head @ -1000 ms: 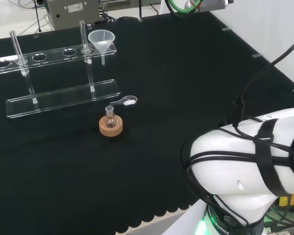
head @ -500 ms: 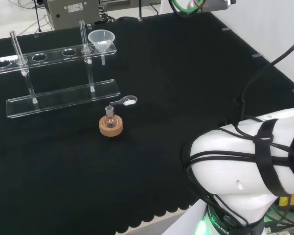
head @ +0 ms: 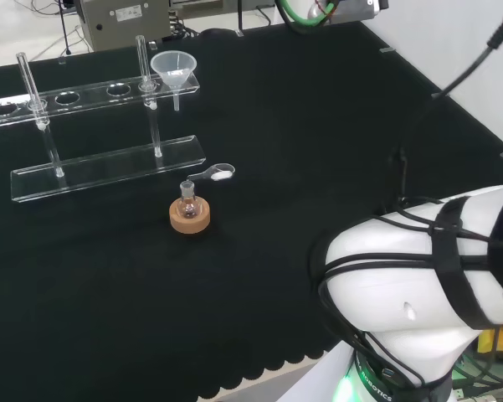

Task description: Pick up the funnel from the transparent funnel stand.

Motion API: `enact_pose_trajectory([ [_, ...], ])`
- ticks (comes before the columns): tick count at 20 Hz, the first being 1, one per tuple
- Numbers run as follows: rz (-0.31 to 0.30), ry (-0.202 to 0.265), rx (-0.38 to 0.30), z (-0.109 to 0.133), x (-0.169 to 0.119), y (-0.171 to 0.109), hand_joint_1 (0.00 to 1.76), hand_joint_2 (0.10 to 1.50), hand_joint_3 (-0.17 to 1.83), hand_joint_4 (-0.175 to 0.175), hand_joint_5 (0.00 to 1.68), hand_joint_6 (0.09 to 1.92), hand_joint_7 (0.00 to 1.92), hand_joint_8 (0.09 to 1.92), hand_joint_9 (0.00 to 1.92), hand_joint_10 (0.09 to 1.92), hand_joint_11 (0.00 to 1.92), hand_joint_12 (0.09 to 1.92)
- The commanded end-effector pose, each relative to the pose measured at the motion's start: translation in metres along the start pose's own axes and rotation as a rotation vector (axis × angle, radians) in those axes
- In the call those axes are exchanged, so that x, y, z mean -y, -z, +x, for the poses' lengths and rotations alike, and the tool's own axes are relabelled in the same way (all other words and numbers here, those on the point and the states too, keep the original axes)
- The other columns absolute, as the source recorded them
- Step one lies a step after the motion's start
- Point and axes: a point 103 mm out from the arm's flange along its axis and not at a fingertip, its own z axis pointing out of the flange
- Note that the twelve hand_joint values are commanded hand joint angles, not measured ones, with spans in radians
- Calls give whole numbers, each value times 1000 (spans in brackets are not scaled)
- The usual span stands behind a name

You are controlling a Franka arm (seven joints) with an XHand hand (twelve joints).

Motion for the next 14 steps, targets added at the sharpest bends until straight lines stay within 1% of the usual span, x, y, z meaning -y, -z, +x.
enact_pose_trajectory([
  [1, 29, -29, -5, -2, -40, -22, 0, 1238, 381, 25, 211, 87, 14, 473, 167, 600, 0, 1320],
  [5, 60, -8, 0, 5, -75, -40, 0, 1234, 375, 25, 210, 87, 16, 473, 170, 601, 0, 1318],
  [9, 85, 45, 0, 16, -115, -60, 0, 1223, 364, 25, 199, 87, 17, 473, 170, 601, 0, 1321],
  [12, 95, 64, -6, 25, -144, -70, 2, 1214, 349, 25, 198, 87, 24, 474, 177, 608, 0, 1332],
  [14, 118, 84, 3, 35, -162, -78, 24, 1198, 334, 24, 203, 87, 48, 485, 194, 621, 0, 1334],
])
